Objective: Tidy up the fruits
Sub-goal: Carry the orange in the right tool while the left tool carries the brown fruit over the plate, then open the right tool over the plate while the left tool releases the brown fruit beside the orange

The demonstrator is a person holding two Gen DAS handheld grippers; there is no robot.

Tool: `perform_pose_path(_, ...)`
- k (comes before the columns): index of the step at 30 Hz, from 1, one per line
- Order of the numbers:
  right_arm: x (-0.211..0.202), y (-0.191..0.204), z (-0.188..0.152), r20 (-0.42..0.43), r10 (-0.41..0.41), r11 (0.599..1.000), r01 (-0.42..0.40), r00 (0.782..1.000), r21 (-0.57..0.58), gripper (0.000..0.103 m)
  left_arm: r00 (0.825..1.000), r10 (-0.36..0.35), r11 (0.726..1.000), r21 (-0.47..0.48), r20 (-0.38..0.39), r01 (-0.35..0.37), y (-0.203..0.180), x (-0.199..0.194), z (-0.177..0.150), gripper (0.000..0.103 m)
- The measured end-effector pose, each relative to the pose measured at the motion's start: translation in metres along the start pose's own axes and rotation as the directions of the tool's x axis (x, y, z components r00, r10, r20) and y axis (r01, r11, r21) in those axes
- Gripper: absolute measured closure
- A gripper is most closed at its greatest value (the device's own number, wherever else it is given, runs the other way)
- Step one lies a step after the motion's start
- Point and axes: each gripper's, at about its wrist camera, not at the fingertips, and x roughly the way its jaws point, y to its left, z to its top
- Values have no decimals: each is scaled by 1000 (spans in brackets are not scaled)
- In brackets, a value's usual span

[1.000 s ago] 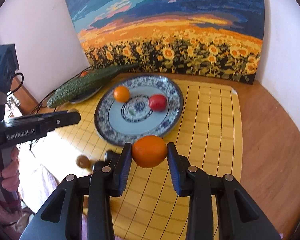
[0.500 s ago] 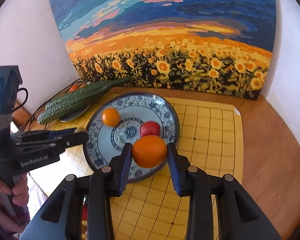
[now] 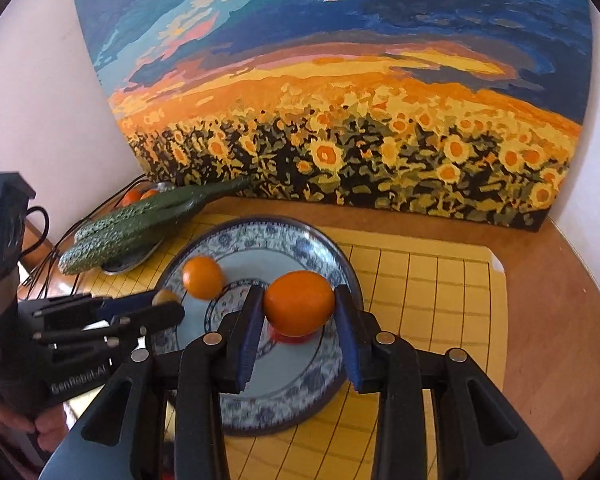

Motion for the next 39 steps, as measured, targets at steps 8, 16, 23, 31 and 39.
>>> perform_pose_path(8, 25, 2, 6, -24, -24, 1000, 23, 999, -10, 67, 1000, -10, 1000, 20, 15, 10, -7, 8, 6, 78)
perform_pose_path(16, 37, 9, 5, -36, -52, 998, 50, 998, -39, 67, 1000, -11, 1000, 9, 14, 11, -1, 15, 6, 78)
perform_pose_path(23, 49, 10, 4, -61, -72, 997, 70, 996, -34, 67, 1000, -15, 1000, 8, 10, 15, 1, 16, 5, 78)
perform_pose_path(31, 42, 2, 1, -50, -41, 999, 41, 998, -8, 59, 999, -13, 1000, 15, 29, 12, 3, 6, 7, 68)
perform_pose_path(39, 16, 4, 3, -5, -36, 999, 36, 999, -5, 54, 999, -16, 1000, 18, 40, 15, -1, -8, 7, 61)
